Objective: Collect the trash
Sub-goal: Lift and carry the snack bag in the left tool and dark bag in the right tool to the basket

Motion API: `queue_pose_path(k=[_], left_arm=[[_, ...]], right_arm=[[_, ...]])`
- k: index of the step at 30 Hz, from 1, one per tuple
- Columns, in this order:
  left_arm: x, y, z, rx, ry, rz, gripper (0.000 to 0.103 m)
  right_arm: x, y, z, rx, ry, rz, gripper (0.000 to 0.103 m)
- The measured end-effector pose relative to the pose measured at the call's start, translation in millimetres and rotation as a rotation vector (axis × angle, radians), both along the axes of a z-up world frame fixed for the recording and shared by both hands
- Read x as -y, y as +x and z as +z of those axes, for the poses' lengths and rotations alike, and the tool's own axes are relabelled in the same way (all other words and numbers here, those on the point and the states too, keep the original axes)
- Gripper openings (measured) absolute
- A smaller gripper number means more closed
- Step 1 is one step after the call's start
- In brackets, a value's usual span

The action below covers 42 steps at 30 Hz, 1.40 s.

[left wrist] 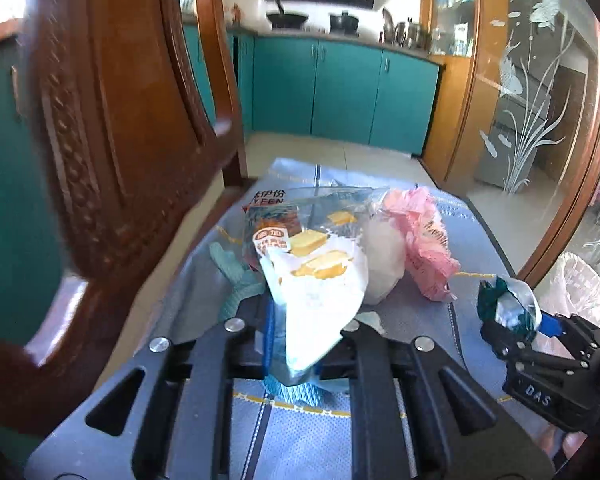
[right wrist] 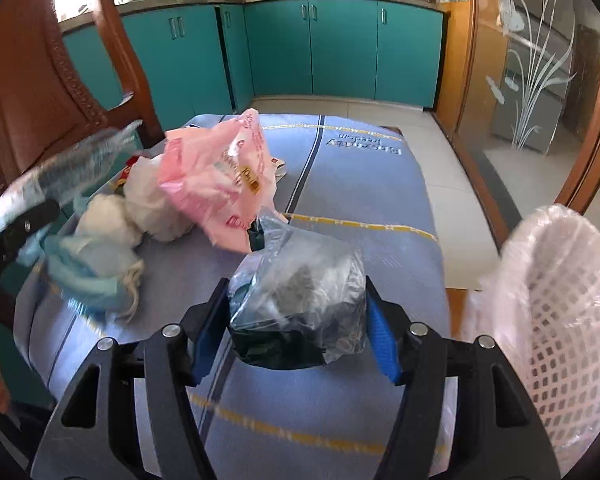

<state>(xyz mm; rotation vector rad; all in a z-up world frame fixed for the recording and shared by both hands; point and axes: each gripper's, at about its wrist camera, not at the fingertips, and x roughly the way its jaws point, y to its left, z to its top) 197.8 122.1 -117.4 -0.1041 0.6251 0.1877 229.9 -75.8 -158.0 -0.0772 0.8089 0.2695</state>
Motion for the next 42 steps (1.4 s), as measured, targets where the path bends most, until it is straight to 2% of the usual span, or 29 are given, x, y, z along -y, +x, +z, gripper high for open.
queue_pose_path(k=[6,9,18,24,33,38,42], left_arm=[[17.3,-38.7,33.1,0.15,0.035,0.011,0.014],[21.1,-49.8,41.5,0.174,0.03,0.013,0.014],[19.6,-81.8,57.1,0.26,-0.04,-0.01,0.014],[14.9,-98.0,61.1,0.344,-0.1,-0.064,0.014],[21.4,-101.5,59.7,0.341,-0.059,-0.062,0.014],[31.7,-97.9,58.8,0.313,-0.022,-0.058,0.014],[39.0,-102.3,63.6,0.305,0.042,-0.026,0.014]], right_arm=[[11.2,-32.2,21.4,0.076,-0.019,-0.006,0.063],[17.6,-42.6,31.0,0.097,-0.009,-0.012,0.063],[22.4,-64.8,33.3,0.108,-0.001,0.002,0.063],[19.8,-67.8,39.1,0.134,-0.013,0.002,0.063],[18.0,-71.3,42.5,0.147,-0.021,0.011,0.063],[24.2,-81.7,58.2,0.198,-0.031,0.005,0.063],[29.7,-94.8,80.3,0.257,-0.038,0.002,0.063]])
